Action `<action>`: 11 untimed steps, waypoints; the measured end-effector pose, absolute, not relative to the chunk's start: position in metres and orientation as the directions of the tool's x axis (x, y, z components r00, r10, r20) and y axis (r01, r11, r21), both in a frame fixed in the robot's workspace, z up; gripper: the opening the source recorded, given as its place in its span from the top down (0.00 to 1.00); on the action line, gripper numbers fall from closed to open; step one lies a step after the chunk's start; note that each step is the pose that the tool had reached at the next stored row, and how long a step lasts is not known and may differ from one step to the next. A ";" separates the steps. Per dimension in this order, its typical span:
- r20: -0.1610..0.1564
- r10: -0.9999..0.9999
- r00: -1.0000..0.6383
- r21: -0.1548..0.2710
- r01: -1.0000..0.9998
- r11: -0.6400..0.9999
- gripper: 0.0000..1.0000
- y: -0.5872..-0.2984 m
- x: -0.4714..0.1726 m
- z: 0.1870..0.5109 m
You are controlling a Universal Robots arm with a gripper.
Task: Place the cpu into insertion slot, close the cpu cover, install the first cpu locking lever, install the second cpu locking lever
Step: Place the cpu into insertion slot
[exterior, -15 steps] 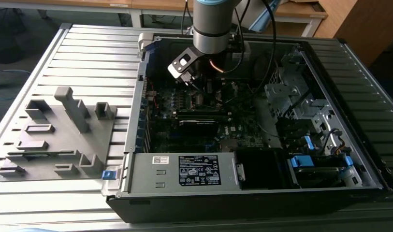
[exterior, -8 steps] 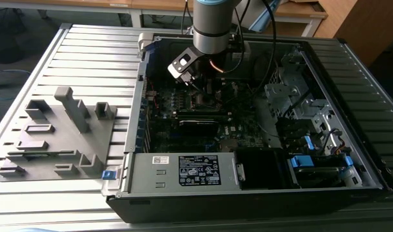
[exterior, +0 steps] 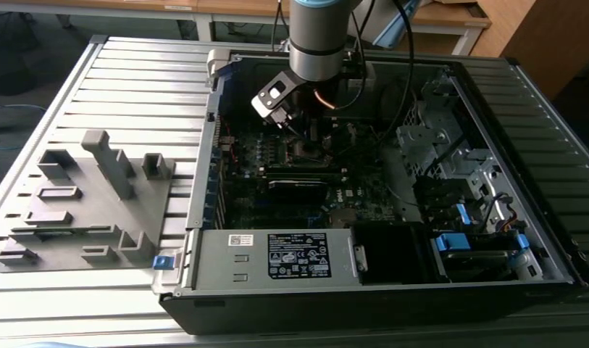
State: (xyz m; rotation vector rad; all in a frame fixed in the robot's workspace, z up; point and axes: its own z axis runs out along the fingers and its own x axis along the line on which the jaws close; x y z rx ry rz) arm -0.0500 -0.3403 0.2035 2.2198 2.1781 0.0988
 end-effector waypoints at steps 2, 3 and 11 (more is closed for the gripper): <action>0.025 1.000 0.018 0.066 0.998 -0.020 0.89 -0.340 -0.050 0.203; 0.025 1.000 0.018 0.066 0.998 -0.020 0.89 -0.340 -0.050 0.203; 0.024 1.000 0.018 0.066 0.998 -0.020 0.89 -0.340 -0.050 0.203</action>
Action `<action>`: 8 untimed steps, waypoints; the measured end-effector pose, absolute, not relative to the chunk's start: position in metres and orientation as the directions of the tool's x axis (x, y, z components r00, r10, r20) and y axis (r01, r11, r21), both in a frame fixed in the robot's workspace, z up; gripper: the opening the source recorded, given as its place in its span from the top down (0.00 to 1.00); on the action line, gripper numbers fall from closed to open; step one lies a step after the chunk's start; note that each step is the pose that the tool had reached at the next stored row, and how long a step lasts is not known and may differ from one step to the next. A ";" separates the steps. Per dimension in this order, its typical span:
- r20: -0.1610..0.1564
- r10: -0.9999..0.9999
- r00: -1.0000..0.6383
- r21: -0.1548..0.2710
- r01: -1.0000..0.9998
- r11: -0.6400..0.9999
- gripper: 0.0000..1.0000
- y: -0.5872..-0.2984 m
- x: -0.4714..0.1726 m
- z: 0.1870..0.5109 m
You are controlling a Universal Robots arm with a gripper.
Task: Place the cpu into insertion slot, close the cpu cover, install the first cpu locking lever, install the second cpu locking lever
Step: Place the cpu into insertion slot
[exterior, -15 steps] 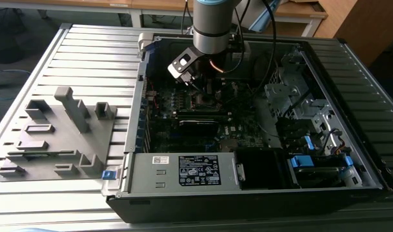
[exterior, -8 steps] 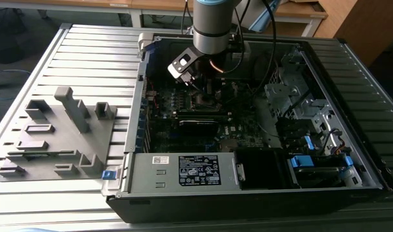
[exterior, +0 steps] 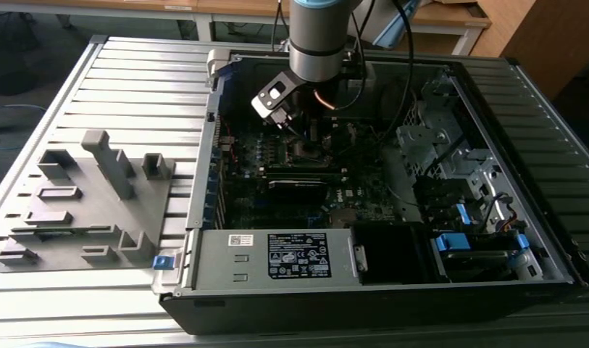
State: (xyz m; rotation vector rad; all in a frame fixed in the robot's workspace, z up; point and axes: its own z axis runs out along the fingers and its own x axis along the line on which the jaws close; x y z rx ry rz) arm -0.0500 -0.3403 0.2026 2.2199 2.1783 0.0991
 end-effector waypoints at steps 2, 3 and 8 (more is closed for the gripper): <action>0.025 1.000 0.018 0.062 0.998 -0.020 0.89 -0.340 -0.050 0.202; 0.025 1.000 0.018 0.054 0.998 -0.020 0.89 -0.340 -0.050 0.202; 0.024 1.000 0.018 0.052 0.998 -0.020 0.89 -0.340 -0.050 0.202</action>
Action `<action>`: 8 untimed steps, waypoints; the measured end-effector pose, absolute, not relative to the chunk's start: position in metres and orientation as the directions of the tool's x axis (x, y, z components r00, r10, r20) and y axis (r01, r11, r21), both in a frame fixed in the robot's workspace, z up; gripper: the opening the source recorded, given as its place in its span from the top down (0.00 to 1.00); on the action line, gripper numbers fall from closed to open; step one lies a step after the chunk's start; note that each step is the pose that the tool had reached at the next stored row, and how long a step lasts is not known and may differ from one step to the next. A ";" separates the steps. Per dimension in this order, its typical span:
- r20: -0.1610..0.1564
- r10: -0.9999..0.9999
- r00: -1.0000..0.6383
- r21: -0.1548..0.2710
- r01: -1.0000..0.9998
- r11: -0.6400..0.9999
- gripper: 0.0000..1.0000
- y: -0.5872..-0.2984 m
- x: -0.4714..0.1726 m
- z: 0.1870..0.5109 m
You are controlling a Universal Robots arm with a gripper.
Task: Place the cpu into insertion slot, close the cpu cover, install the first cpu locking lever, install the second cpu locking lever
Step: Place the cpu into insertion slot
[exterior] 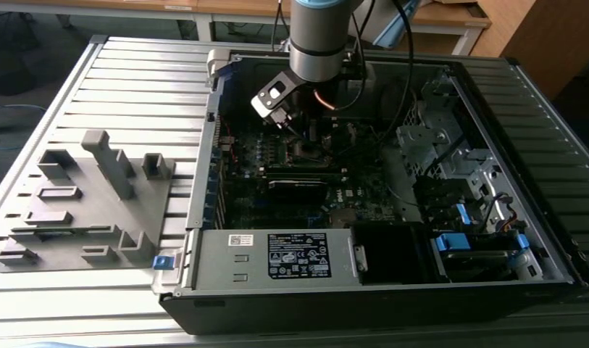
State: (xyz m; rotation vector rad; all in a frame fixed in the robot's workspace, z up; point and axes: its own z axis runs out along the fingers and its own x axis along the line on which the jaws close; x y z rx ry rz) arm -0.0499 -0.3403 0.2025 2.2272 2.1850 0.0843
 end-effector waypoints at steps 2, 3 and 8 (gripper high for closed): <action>0.024 1.000 0.018 0.053 0.998 -0.020 0.89 -0.340 -0.050 0.202; 0.024 1.000 0.018 0.052 0.998 -0.020 0.89 -0.340 -0.050 0.201; 0.024 1.000 0.018 0.052 0.998 -0.020 0.89 -0.340 -0.050 0.201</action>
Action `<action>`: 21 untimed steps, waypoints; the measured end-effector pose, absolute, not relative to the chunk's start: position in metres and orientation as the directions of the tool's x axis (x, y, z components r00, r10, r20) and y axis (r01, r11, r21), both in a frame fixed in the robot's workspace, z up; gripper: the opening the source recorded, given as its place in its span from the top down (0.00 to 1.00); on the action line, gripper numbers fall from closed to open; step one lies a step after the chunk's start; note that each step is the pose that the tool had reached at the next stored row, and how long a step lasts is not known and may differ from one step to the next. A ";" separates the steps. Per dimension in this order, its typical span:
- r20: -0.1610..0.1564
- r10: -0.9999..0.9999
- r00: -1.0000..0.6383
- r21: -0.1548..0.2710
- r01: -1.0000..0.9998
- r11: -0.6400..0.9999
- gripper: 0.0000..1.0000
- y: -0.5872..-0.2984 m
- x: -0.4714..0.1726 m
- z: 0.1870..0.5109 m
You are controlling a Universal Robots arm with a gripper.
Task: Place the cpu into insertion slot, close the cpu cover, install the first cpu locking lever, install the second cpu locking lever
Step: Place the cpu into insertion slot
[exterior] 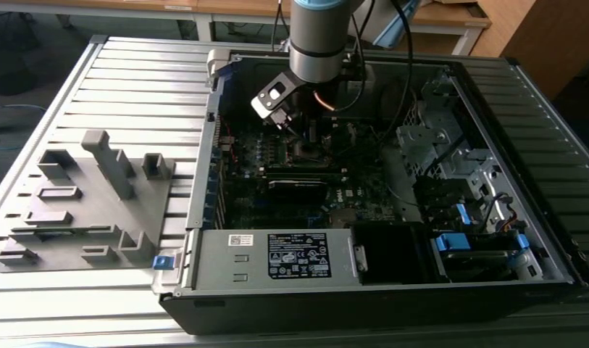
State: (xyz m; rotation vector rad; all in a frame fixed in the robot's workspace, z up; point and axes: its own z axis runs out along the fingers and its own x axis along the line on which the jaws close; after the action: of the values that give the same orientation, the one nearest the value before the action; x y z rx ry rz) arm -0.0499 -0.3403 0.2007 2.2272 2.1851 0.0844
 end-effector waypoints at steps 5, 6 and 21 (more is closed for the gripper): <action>0.024 1.000 0.018 0.052 0.998 -0.020 0.89 -0.340 -0.050 0.199; 0.024 1.000 0.018 0.052 0.998 -0.020 0.89 -0.340 -0.050 0.199; 0.024 1.000 0.018 0.052 0.998 -0.020 0.89 -0.340 -0.050 0.197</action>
State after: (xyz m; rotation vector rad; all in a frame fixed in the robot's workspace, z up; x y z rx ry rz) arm -0.0501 -0.3405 0.1972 2.2271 2.1850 0.0829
